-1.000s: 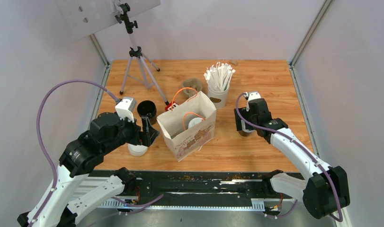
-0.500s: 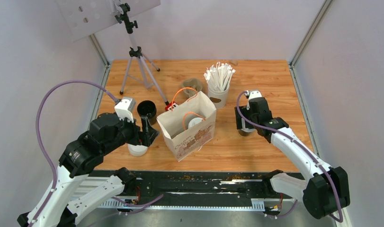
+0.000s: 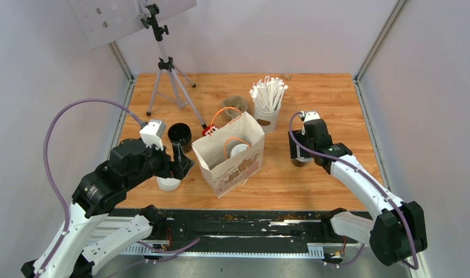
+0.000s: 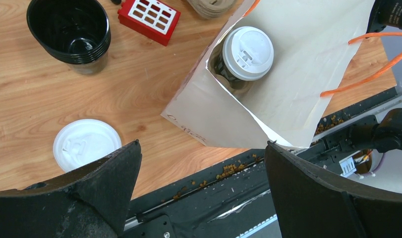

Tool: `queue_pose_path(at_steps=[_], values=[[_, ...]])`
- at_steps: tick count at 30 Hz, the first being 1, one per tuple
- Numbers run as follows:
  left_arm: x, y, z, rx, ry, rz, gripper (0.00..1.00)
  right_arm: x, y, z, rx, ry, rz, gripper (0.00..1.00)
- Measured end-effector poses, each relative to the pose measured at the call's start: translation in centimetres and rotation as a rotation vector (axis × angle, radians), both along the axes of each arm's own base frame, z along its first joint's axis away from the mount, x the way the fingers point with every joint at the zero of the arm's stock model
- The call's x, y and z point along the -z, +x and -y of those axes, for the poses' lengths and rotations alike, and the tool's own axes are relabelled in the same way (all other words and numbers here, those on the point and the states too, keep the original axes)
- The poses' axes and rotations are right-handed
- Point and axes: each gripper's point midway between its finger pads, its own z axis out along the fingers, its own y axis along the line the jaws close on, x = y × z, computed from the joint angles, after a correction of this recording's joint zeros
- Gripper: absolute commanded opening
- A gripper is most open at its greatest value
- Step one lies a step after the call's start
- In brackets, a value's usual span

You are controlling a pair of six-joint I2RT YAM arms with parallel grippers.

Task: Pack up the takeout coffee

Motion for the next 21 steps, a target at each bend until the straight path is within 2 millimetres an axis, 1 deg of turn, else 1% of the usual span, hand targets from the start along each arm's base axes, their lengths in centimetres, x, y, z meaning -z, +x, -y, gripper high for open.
queue_pose_path(at_steps=[3, 6, 8, 11, 14, 16, 18, 19, 21], values=[[0.01, -0.01, 0.00, 0.000, 0.000, 0.000, 1.00, -0.03, 0.07, 0.09, 0.004, 0.001, 0.003, 0.76], [0.13, -0.07, -0.06, -0.001, 0.004, -0.005, 1.00, -0.06, 0.08, 0.19, 0.007, 0.004, 0.004, 0.76], [0.16, -0.09, -0.08, -0.001, 0.005, -0.007, 1.00, -0.03, 0.03, 0.20, 0.006, 0.007, 0.006, 0.78], [0.15, -0.09, -0.08, -0.001, 0.004, -0.006, 1.00, -0.04, -0.20, 0.27, 0.005, 0.012, 0.009, 0.87], [0.15, -0.10, -0.07, 0.000, 0.004, -0.006, 1.00, -0.10, -0.26, 0.31, 0.005, 0.017, 0.010, 0.88], [0.16, -0.09, -0.07, 0.000, 0.004, -0.007, 1.00, -0.09, -0.26, 0.35, 0.007, 0.018, 0.009, 0.85], [0.15, -0.10, -0.07, 0.000, 0.004, -0.006, 1.00, -0.08, -0.25, 0.38, 0.007, 0.021, 0.008, 0.77], [0.15, -0.10, -0.07, 0.000, 0.004, -0.006, 1.00, -0.08, -0.25, 0.38, 0.006, 0.023, 0.007, 0.75], [0.16, -0.10, -0.06, 0.000, 0.004, -0.007, 1.00, -0.06, -0.25, 0.37, 0.001, 0.025, 0.005, 0.76]])
